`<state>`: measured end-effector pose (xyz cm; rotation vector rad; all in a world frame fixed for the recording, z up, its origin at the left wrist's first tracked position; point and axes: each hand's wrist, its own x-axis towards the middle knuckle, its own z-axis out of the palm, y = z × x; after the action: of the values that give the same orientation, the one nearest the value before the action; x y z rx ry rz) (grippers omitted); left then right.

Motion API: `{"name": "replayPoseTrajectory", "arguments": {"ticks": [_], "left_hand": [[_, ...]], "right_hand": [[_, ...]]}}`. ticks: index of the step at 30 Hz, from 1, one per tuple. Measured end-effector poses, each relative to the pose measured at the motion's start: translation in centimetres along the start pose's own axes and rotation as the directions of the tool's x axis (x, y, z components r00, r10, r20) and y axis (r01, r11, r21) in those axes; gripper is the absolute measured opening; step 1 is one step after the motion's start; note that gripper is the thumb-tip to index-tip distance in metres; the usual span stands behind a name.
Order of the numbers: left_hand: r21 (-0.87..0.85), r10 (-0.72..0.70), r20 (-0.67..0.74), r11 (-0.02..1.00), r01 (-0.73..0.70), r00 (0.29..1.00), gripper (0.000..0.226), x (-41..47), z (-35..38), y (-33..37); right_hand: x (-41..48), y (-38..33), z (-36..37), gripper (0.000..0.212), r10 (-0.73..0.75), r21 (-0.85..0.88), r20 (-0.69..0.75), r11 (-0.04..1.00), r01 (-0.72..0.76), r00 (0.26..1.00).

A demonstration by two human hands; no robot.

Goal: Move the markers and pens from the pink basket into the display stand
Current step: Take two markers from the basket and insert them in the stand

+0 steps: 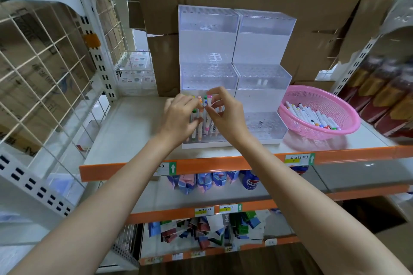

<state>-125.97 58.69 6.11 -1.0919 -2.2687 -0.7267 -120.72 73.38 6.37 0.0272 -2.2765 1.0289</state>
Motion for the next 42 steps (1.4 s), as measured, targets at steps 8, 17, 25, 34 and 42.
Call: {"name": "replayPoseTrajectory", "arguments": {"ticks": [8,17,25,34,42], "left_hand": [[-0.107,0.038,0.021,0.994,-0.036,0.999,0.03,-0.5,-0.3,-0.7],[-0.106,0.061,0.074,0.993,-0.053,0.995,0.032,-1.1,-0.6,-1.1],[-0.112,0.053,0.086,0.993,-0.043,0.995,0.033,-1.3,-0.6,-1.2],[-0.113,0.043,0.067,0.993,-0.036,0.997,0.03,-1.2,-0.4,-0.8],[-0.021,0.003,-0.006,1.0,-0.003,1.0,0.03,-0.8,-0.3,-0.1]], "right_hand": [[-0.2,0.2,0.1,0.026,-0.058,-0.069,0.024,0.996,0.059,0.998],[-1.0,1.0,0.7,0.025,-0.065,-0.129,0.048,0.989,0.071,0.997],[-1.5,1.7,0.8,0.027,-0.035,-0.16,0.078,0.986,0.048,0.996],[-1.3,2.2,0.4,0.014,-0.139,-0.263,0.065,0.953,0.151,0.988],[-0.7,1.6,-1.6,0.027,-0.286,-0.403,0.021,0.874,0.27,0.958]]}}
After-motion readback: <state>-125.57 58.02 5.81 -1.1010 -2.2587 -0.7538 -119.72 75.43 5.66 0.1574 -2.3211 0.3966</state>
